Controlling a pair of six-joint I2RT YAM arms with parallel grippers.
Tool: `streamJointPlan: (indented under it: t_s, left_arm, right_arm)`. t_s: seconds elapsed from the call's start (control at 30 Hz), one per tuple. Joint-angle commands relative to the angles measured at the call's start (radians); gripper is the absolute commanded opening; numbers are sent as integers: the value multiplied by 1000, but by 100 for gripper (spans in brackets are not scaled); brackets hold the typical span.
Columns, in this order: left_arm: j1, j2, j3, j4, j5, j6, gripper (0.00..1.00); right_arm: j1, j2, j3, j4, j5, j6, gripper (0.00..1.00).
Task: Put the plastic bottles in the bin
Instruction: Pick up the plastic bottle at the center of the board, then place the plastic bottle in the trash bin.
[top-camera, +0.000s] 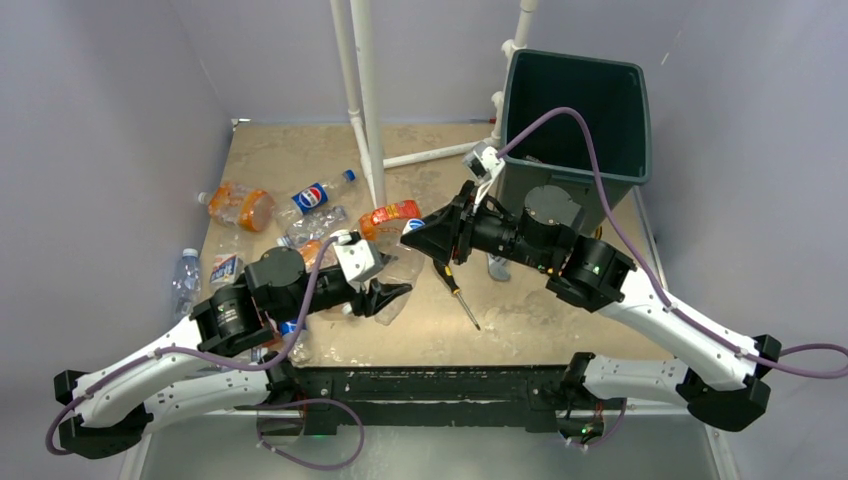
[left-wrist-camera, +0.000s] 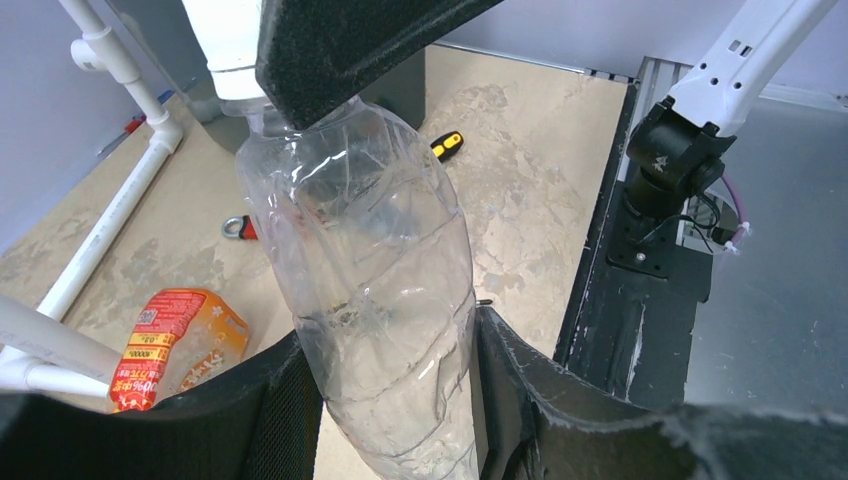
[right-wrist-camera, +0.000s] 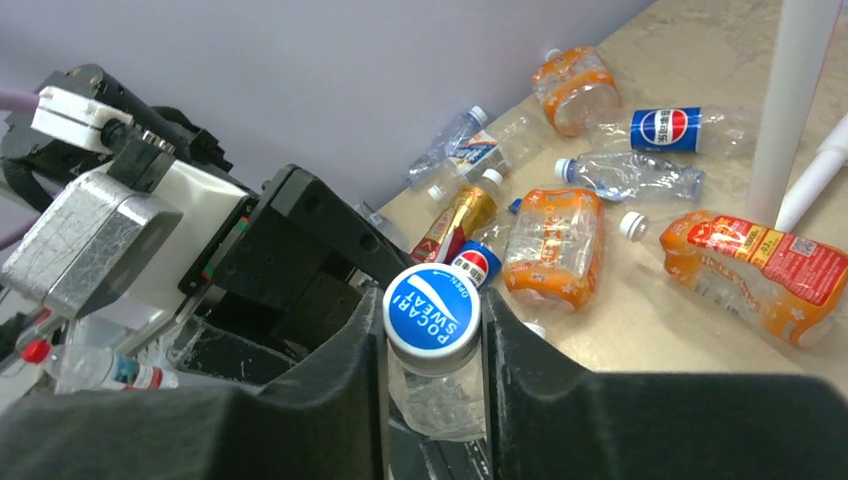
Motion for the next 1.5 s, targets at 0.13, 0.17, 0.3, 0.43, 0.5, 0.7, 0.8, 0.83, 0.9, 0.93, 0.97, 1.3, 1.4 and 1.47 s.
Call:
streamJointPlan:
  t_s: [0.13, 0.17, 0.3, 0.43, 0.5, 0.7, 0.8, 0.83, 0.9, 0.93, 0.97, 1.3, 1.4, 1.47]
  left_arm:
    - [-2, -19, 7, 39, -34, -26, 32]
    - [-3, -19, 12, 33, -47, -32, 45]
    - [-2, -43, 13, 32, -120, -78, 95]
    - [-2, -129, -15, 83, -200, -116, 99]
    - [-2, -182, -34, 110, -233, -124, 99]
    - [-3, -314, -70, 142, -365, -147, 99]
    - [-2, -352, -89, 139, -425, -175, 99]
    - [-2, -361, -99, 136, -444, -188, 99]
    - [-2, -380, -120, 133, -530, -236, 99]
    - [-2, -387, -130, 130, -599, -274, 99]
    - [-2, -393, -137, 121, -663, -307, 99]
    - [-2, -390, -170, 91, -867, -469, 99]
    - [-2, -381, -166, 62, -928, -530, 99]
    - [-2, -378, -175, 65, -938, -550, 99]
  right_arm:
    - [-17, 5, 38, -2, -49, -44, 0]
    - [-17, 2, 39, -5, -53, -53, 0]
    - [-17, -16, 58, -20, -44, -87, 0]
    - [-17, -39, 116, -61, 20, -136, 0]
    - [-17, -59, 149, -73, 62, -164, 0]
    - [-17, -132, 246, -73, 268, -266, 0]
    - [-17, -199, 215, 19, 428, -338, 0]
    - [-17, -222, 200, 53, 491, -365, 0]
    - [-17, -259, 167, 136, 611, -439, 0]
    - [-17, -272, 156, 172, 666, -485, 0]
    - [-17, -280, 143, 202, 723, -524, 0]
    - [-17, -132, 172, 415, 1064, -830, 0]
    - [-19, -72, 209, 479, 1152, -898, 0]
    - [-30, -35, 220, 524, 1178, -937, 0]
